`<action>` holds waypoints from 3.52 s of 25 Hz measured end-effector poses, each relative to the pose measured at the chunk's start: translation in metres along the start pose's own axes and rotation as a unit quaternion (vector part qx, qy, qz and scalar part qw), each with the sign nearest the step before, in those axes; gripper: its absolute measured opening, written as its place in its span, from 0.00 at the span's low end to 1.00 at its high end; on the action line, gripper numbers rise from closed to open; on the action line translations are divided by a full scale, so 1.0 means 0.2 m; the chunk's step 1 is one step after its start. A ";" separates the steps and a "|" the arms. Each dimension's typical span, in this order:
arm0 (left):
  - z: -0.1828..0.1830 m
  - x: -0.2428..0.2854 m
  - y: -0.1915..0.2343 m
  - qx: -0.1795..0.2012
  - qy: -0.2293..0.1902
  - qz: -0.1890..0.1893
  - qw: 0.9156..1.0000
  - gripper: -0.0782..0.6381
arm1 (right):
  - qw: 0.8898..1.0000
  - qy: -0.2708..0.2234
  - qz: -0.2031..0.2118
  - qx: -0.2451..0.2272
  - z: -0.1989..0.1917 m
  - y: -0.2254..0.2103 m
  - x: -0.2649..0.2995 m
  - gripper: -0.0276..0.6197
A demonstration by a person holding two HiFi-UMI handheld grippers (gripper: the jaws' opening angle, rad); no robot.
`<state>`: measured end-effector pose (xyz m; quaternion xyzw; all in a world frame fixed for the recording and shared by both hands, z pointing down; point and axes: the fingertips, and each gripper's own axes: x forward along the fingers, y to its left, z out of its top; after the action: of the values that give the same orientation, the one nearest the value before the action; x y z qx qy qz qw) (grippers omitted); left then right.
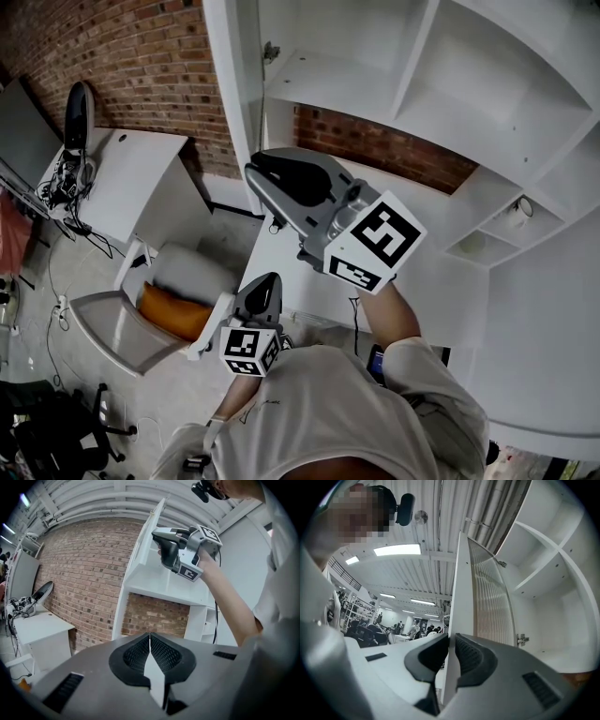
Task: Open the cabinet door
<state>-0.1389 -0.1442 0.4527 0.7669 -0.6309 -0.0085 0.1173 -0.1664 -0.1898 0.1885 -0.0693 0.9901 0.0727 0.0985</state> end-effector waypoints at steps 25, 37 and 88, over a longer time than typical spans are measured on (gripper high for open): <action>0.02 -0.09 0.20 -0.012 -0.013 0.040 0.999 0.13 | 0.997 0.034 0.033 -0.054 -0.09 0.12 0.31 0.09; 0.01 -0.09 0.20 -0.016 -0.011 0.042 0.999 0.13 | 0.998 0.040 0.034 -0.038 -0.12 0.10 0.27 0.09; -0.06 0.01 -0.02 -0.028 0.026 -0.039 0.999 0.13 | 0.983 0.137 -0.113 0.055 -0.61 -0.18 -0.33 0.08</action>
<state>-0.1327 -0.1426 0.4647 0.7871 -0.5971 -0.0105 0.1545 -0.1192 -0.2355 0.3155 -0.1842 0.9825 -0.0036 -0.0273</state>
